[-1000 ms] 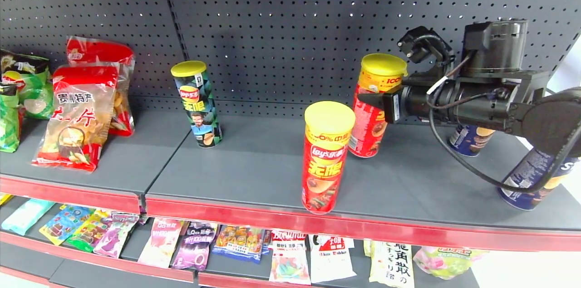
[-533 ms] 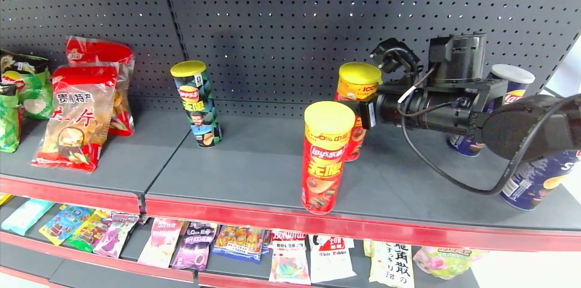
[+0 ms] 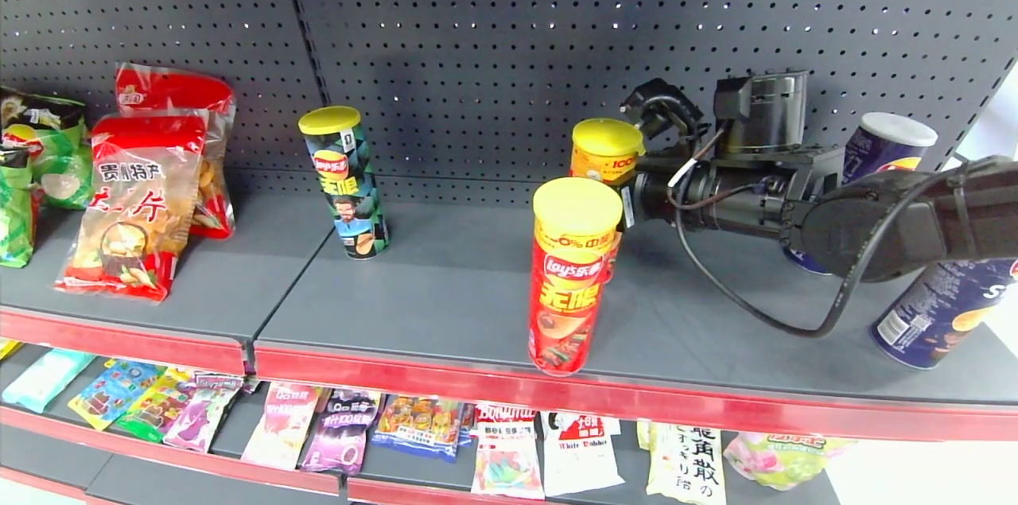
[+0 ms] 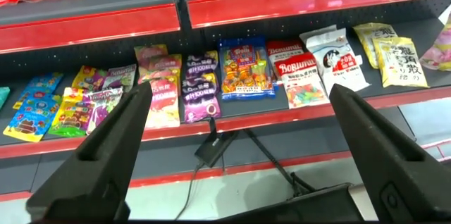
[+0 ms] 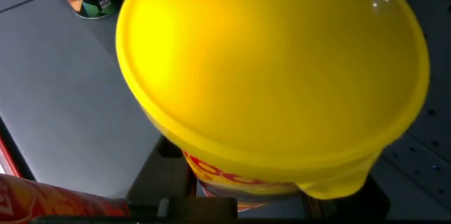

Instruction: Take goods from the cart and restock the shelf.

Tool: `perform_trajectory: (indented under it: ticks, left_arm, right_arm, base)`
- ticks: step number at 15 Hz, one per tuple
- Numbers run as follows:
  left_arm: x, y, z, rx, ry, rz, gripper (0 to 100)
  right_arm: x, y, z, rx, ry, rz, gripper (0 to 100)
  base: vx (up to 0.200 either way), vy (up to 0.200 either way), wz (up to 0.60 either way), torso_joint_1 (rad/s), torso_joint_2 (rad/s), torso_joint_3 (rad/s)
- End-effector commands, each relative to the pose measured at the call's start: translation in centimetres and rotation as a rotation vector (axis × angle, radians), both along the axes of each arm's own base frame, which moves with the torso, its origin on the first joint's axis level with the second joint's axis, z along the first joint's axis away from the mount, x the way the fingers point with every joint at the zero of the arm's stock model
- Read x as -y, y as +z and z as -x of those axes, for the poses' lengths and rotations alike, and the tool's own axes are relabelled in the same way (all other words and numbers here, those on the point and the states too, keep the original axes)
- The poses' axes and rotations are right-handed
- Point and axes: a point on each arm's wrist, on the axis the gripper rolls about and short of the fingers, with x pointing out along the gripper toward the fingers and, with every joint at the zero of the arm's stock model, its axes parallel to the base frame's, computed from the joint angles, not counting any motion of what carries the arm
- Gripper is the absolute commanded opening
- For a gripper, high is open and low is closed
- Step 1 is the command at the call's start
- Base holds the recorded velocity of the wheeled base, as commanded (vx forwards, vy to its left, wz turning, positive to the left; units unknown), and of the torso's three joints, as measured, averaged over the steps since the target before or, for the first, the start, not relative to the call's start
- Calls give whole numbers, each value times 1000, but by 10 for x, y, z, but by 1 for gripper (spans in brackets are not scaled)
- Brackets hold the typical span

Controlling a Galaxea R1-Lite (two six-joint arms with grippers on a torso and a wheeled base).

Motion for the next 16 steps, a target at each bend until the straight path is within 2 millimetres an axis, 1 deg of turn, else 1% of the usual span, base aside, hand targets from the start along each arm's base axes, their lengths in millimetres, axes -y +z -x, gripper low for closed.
perform_trajectory:
  ticks: [1, 5, 6, 8, 12, 14, 16]
  left_arm:
    - [0, 0, -1, -5, 0, 0, 100]
    - [0, -2, -1, -10, 0, 1, 100]
    - [0, -2, -1, -12, -1, 1, 100]
    - [0, -2, -1, -13, -3, 1, 100]
    - [0, -2, -1, -13, -3, 1, 100]
    - [0, -2, -1, -12, -3, 1, 100]
    - [0, -2, -1, -12, -3, 1, 100]
  right_arm:
    - [-2, -2, -3, -1, 1, 1, 0]
    - [-2, -5, -3, -10, 1, 6, 0]
    - [-2, -5, -3, -10, 1, 6, 100]
    - [-2, -6, -3, -12, 1, 7, 100]
    - [-1, -1, 0, -3, -2, 1, 100]
    - [5, 6, 10, 5, -8, -3, 100]
    - [12, 8, 21, 1, -16, 1, 100]
  base:
    - [0, 0, 0, 0, 0, 0]
    - [0, 0, 0, 0, 0, 0]
    - [0, 0, 0, 0, 0, 0]
    - [0, 0, 0, 0, 0, 0]
    - [0, 0, 0, 0, 0, 0]
    - [0, 0, 0, 0, 0, 0]
    - [0, 0, 0, 0, 0, 0]
